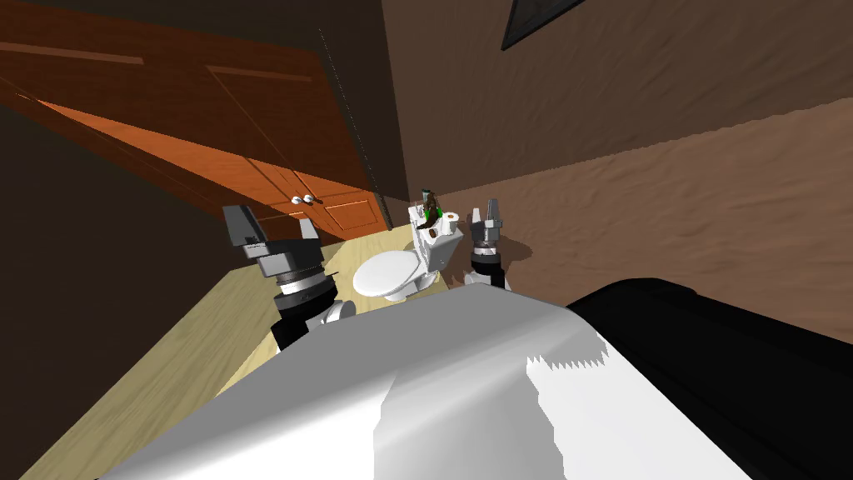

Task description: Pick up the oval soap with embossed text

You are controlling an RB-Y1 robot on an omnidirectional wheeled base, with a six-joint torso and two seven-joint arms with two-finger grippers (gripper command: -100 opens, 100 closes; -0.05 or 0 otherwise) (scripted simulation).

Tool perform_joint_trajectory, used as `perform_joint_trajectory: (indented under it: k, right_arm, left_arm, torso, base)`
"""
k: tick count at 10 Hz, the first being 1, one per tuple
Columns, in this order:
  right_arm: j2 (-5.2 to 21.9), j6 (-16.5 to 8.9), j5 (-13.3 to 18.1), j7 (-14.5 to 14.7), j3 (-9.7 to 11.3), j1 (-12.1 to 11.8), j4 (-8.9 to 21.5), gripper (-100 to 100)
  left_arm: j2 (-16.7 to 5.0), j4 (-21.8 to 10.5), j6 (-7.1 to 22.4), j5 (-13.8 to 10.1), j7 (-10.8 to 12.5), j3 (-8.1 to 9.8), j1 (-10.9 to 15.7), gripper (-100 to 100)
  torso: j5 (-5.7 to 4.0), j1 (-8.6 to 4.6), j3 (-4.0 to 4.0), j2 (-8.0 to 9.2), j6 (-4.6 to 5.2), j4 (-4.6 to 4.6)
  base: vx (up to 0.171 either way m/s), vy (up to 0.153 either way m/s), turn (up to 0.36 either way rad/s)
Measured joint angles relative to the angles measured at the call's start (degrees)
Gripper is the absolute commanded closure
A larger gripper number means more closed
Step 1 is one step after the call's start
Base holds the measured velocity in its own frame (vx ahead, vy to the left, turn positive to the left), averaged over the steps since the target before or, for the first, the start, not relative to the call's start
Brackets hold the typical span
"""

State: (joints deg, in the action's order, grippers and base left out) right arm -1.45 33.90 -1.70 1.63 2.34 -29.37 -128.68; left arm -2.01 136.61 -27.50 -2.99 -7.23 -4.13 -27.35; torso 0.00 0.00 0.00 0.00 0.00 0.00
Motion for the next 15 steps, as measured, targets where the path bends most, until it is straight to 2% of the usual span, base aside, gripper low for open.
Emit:
perform_joint_trajectory:
  k: [2,7,10,12,13,15]
  right_arm:
    - [2.8,-0.47,0.1,-0.03,-0.39,-0.05,0.65,-100]
    - [11.44,-1.39,1.1,0.05,-1.48,-2.34,4.42,-100]
    - [16.97,-3.5,1.67,-0.15,-3.1,-4.06,6.71,-100]
    - [19.78,-3.46,2.36,0.11,-3.32,-5.47,8.72,-100]
    - [21.57,-4.13,2.44,-0.01,-3.85,-6.27,8.73,-100]
    - [25.35,-4.96,3.1,-0.02,-4.76,-7.66,11.38,-100]
  left_arm:
    - [0.0,0.0,0.0,0.0,0.0,0.0,0.0,0]
    - [0.01,0.0,0.0,0.0,0.0,-0.01,0.0,0]
    - [0.01,0.0,0.0,0.0,0.0,-0.01,0.0,0]
    - [0.0,0.0,0.0,0.0,0.0,0.0,0.0,0]
    - [0.0,0.0,0.0,0.0,0.0,0.0,0.0,0]
    - [0.01,0.0,0.0,0.0,0.0,-0.01,0.0,0]
  torso:
    - [0.01,0.07,0.01,0.01,-0.01,0.0]
    - [0.05,0.24,0.01,0.03,-0.01,0.0]
    - [0.07,0.28,-0.01,-0.02,-0.01,0.0]
    - [0.06,0.25,0.01,0.02,0.01,0.01]
    - [0.06,0.23,0.03,0.06,0.0,0.01]
    - [0.07,0.33,-0.01,-0.02,-0.01,0.0]
  base:
    - [-0.006,0.035,0.05]
    - [-0.003,0.059,0.083]
    - [0.008,0.086,0.122]
    - [-0.009,0.065,0.05]
    - [0.002,0.078,0.133]
    - [0.011,0.104,0.16]
